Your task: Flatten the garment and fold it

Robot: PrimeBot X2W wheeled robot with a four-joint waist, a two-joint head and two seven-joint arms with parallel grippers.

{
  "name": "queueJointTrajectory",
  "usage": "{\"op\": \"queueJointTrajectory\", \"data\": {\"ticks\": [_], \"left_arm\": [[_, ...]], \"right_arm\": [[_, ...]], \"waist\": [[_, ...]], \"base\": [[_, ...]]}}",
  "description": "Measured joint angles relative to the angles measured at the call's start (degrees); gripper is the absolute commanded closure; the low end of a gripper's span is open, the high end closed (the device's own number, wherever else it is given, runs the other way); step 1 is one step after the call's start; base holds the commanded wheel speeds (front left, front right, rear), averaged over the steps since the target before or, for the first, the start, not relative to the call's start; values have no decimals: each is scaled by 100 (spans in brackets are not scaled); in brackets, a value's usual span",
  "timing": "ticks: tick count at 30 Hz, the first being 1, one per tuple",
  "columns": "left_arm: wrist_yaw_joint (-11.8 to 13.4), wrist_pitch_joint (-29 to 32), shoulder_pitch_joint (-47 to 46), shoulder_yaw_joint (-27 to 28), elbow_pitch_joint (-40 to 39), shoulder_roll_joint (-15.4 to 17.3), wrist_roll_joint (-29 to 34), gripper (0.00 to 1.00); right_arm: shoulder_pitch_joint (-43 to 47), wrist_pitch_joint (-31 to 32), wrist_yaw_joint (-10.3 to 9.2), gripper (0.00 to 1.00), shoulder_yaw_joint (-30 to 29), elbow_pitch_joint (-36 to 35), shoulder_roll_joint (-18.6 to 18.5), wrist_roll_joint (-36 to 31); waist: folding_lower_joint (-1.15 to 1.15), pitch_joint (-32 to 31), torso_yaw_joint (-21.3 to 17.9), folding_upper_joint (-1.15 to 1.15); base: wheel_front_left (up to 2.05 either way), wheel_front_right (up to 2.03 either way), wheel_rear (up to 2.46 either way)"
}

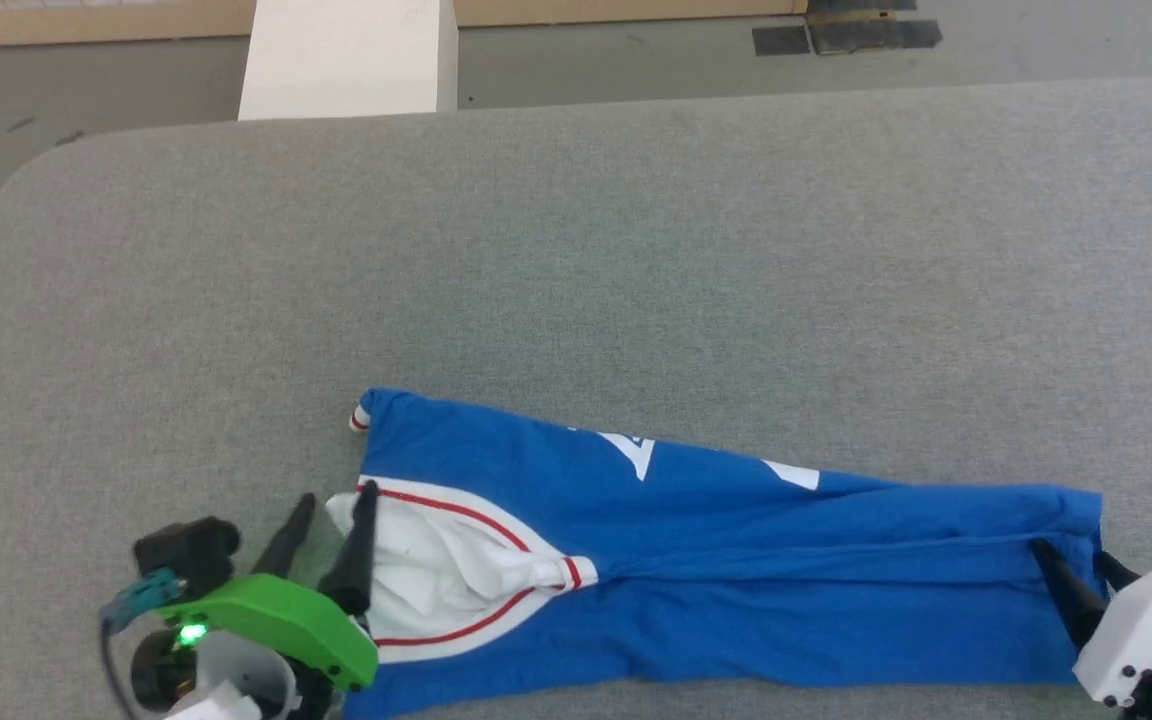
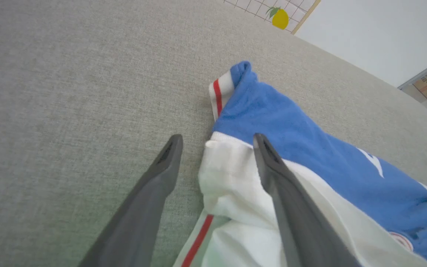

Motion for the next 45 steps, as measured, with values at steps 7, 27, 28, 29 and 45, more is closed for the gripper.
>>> {"op": "queueJointTrajectory", "data": {"ticks": [7, 27, 28, 29, 45], "left_arm": [[600, -892, 477, 525, -1054, 93, 370, 0], [437, -1144, 1012, 1192, -1762, -688, 2663, 0], [347, -1144, 1011, 1221, -1720, -757, 2695, 0], [324, -1144, 1011, 1230, -1702, -775, 2709, 0], [3, -1144, 1033, 1356, -1441, -932, 2926, 0]], "right_arm": [[298, 230, -1, 0, -388, -676, 8, 232], [288, -8, -1, 0, -587, 115, 41, -253], [186, -37, -1, 0, -497, 264, -3, -204], [151, -58, -1, 0, -463, 316, -24, -179], [-117, 324, 3, 100, -644, 561, 1, -433]], "waist": [[0, -138, 1, 0], [0, -59, 363, 0], [0, -43, 435, 0], [0, -39, 455, 0], [0, -221, 434, 0]], "base": [[0, 0, 0], [0, 0, 0], [0, 0, 0], [0, 0, 0], [0, 0, 0]]}}
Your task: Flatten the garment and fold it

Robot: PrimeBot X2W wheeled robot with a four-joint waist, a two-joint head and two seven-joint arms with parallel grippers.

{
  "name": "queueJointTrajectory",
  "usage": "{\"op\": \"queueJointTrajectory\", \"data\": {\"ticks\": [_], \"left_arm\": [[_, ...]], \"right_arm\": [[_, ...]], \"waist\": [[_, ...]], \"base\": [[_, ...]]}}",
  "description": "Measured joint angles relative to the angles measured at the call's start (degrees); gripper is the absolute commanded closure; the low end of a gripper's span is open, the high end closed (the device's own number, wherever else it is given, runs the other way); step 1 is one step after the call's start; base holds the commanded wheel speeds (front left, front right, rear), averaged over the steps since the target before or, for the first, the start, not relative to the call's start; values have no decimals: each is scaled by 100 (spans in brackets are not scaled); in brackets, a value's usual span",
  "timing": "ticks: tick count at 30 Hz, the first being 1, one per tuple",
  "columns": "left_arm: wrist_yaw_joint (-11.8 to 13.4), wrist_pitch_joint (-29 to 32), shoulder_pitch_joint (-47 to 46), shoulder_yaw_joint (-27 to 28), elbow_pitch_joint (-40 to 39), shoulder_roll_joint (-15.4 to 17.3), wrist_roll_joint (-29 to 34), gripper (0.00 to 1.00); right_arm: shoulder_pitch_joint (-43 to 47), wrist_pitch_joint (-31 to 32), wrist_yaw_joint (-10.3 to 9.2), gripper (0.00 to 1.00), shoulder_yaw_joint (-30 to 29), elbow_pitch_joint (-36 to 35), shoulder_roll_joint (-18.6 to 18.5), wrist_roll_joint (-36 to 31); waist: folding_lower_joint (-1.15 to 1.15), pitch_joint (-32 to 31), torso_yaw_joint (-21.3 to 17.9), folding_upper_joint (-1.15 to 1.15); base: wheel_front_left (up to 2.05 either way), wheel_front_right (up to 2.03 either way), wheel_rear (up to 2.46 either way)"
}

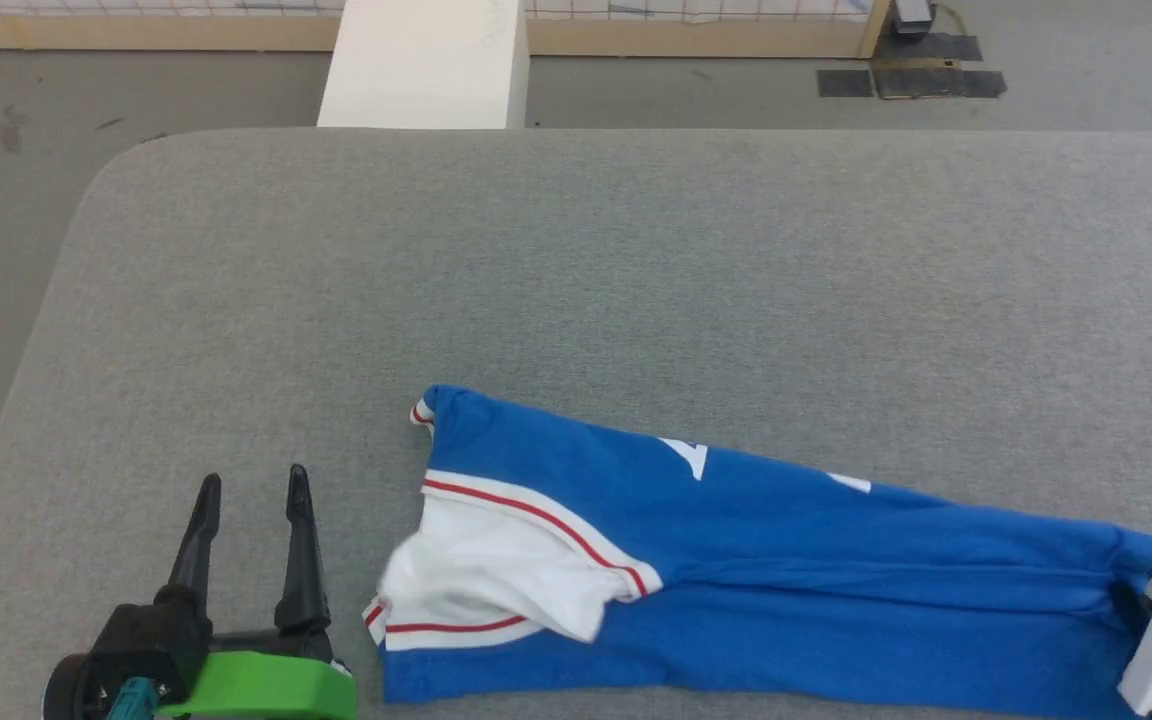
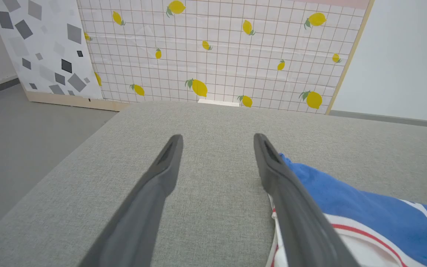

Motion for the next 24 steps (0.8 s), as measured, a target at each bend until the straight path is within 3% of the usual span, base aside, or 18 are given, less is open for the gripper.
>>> {"op": "queueJointTrajectory", "data": {"ticks": [7, 16, 20, 24], "left_arm": [[-75, 0, 2, 3, 55, -57, 36, 0], [-123, 0, -36, 8, 104, -89, 107, 0], [-155, 0, -65, 9, 129, -131, 119, 0], [-159, 0, -80, 21, 162, -163, 124, 0]], "right_arm": [[-338, -90, 0, 100, -54, 221, -750, -365], [-923, -347, 0, 100, -608, 915, -1758, -1035], [-1023, -409, 0, 100, -690, 1144, -1923, -1126], [-1145, -449, -2, 100, -465, 1098, -1745, -883]], "waist": [[0, 15, -153, 0], [0, 181, -161, 0], [0, 224, -132, 0], [0, 210, -169, 0]], "base": [[0, 0, 0], [0, 0, 0], [0, 0, 0], [0, 0, 0]]}}
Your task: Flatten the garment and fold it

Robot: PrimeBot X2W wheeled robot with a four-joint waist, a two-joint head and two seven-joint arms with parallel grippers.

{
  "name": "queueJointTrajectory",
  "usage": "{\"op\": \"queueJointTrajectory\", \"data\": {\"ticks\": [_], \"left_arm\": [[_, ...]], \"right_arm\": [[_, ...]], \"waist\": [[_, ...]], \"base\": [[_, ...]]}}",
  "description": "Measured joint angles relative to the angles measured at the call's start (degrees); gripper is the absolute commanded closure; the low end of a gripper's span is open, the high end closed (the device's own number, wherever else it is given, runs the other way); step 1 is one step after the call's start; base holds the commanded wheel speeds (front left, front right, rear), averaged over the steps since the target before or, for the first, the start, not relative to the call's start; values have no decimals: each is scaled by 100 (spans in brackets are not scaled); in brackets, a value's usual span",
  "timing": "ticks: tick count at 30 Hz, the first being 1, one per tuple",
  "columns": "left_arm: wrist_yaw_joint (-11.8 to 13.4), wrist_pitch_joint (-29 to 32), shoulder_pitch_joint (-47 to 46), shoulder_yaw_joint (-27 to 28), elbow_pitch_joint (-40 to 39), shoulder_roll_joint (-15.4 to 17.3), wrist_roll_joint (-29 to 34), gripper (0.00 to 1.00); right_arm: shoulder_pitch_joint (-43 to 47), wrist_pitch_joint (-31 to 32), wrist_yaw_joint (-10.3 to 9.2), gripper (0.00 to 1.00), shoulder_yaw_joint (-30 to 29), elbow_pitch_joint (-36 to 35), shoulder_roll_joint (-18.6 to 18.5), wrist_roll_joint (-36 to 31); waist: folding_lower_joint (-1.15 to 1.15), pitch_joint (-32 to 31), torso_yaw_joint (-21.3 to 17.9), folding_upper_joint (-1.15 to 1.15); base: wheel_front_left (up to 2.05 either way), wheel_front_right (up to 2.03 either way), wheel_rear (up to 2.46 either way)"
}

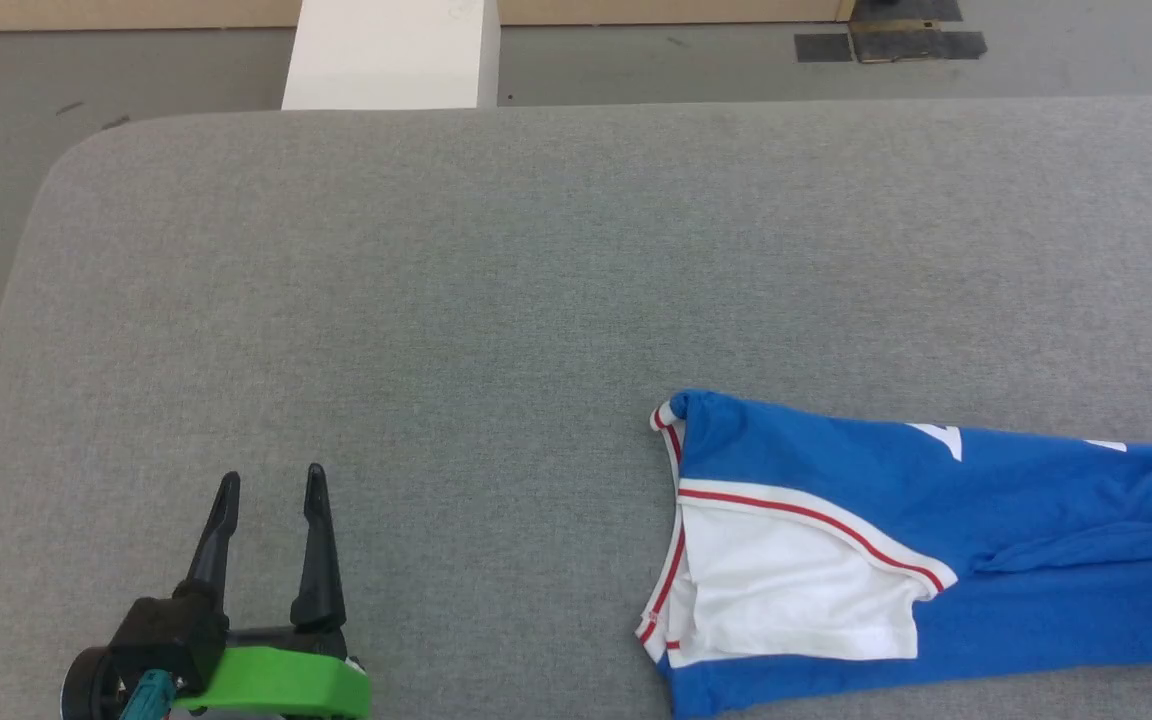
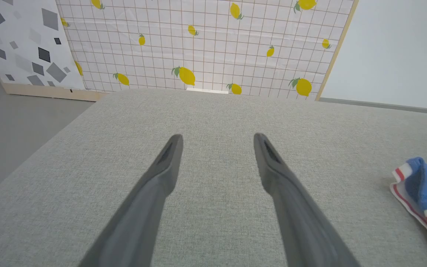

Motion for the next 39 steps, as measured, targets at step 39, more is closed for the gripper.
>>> {"op": "queueJointTrajectory", "data": {"ticks": [39], "left_arm": [[-311, 0, -144, -98, 324, -229, 24, 0]], "right_arm": [[142, 2659, -2, 100, 3314, -2616, 2176, 2175]], "waist": [[0, -264, 591, 0]], "base": [[0, 0, 0]]}}
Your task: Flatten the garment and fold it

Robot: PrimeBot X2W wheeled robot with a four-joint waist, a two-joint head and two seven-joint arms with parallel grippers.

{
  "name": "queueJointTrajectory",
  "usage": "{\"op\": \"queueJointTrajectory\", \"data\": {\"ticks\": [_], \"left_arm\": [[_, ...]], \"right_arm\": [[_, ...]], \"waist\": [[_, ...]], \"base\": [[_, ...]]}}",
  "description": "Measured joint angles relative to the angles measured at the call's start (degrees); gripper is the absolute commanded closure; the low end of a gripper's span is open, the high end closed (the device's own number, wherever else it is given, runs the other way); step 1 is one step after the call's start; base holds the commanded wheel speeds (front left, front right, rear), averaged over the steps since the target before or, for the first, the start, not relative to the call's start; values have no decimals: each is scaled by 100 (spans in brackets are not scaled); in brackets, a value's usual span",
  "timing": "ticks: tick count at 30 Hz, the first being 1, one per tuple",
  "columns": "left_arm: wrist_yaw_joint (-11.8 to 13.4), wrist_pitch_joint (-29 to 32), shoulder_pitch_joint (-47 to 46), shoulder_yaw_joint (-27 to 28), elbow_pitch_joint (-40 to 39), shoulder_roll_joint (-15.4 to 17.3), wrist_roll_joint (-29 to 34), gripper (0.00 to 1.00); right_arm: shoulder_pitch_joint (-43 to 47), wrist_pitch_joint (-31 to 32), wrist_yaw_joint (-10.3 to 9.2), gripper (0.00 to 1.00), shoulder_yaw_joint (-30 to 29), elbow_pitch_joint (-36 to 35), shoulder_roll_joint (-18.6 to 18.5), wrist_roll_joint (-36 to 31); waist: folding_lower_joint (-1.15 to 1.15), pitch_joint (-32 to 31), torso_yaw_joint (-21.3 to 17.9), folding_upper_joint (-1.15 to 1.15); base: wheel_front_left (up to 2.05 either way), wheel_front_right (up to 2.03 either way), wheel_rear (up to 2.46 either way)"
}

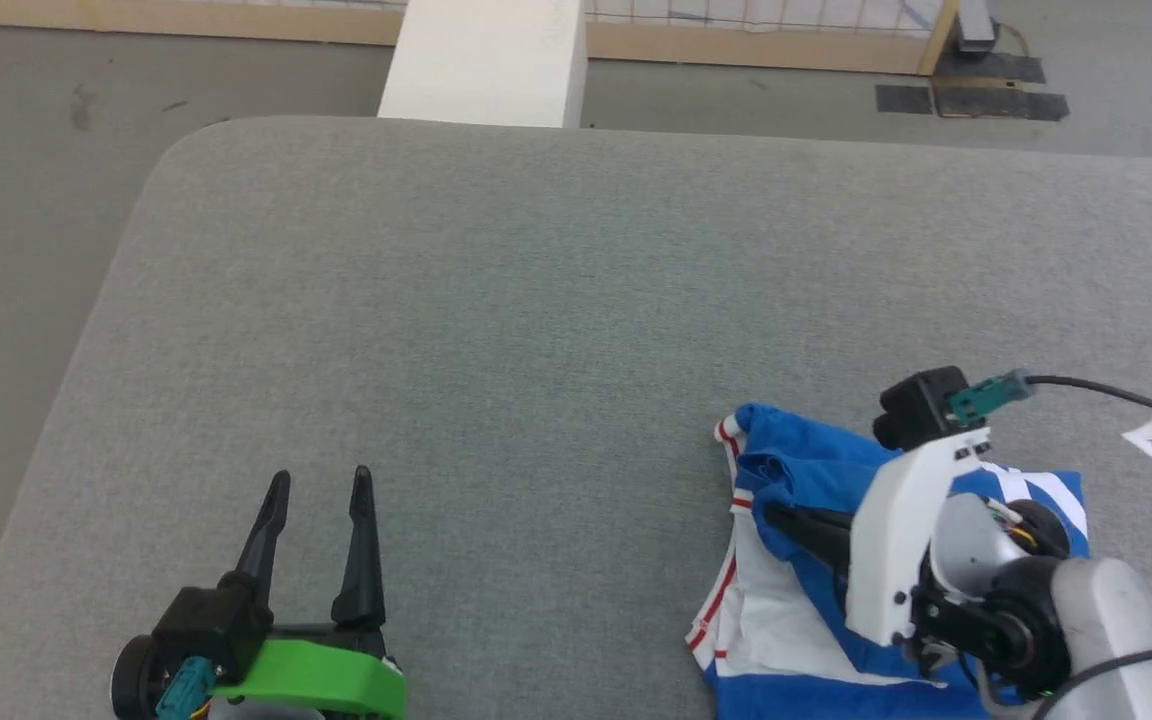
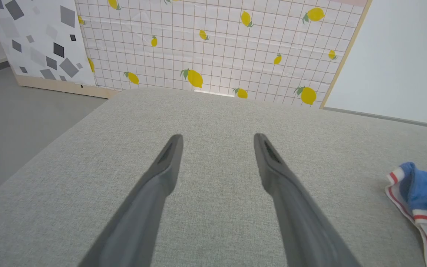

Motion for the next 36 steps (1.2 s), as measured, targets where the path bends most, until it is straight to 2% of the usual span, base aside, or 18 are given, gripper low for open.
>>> {"op": "queueJointTrajectory", "data": {"ticks": [12, 13, 14, 15, 16, 20, 25, 26, 30, 33, 36], "left_arm": [[-4, 0, -249, -174, 122, -22, -11, 0], [-3, 0, -261, -183, 129, -23, -15, 0], [1, 0, -271, -197, 138, -23, -29, 0], [3, 0, -276, -207, 148, -24, -40, 0], [3, 0, -279, -212, 159, -25, -48, 0], [10, 0, -279, -205, 182, -27, -53, 0], [29, 0, -271, -144, 167, -31, -52, 0], [31, 0, -268, -118, 136, -31, -51, 0], [54, -1, -247, -48, 37, -34, -22, 0], [56, -1, -187, 8, -37, -35, 0, 0], [56, -1, -150, 46, -86, -36, 7, 0]], "right_arm": [[-398, -353, 0, 100, 189, 1495, 121, -835], [-427, -377, 0, 96, 201, 1552, 121, -862], [-460, -392, 0, 75, 215, 1615, 124, -882], [-492, -390, 0, 41, 242, 1666, 129, -898], [-522, -385, 0, 0, 280, 1685, 129, -896], [-570, -286, 0, 0, 432, 1492, 120, -656], [-567, -393, 0, 0, 166, 624, -178, -221], [-544, -625, 0, 0, -76, 241, -328, -180], [-337, -1212, 0, 0, -701, -326, -637, -336], [-9, -1573, 0, 0, -1120, -479, -893, -716], [399, -1702, 0, 0, -1605, -468, -842, -791]], "waist": [[0, 136, 286, 0], [0, 143, 296, 0], [0, 148, 304, 0], [0, 148, 307, 0], [0, 142, 303, 0], [0, 108, 244, 0], [0, 58, 101, 0], [0, 46, 34, 0], [0, 31, -124, 0], [0, 27, -257, 0], [0, 36, -376, 0]], "base": [[0, 0, 0], [0, 0, 0], [0, 0, 0], [0, 0, 0], [0, 0, 0], [0, 0, 0], [0, 0, 0], [0, 0, 0], [0, 0, 0], [0, 0, 0], [0, 0, 0]]}}
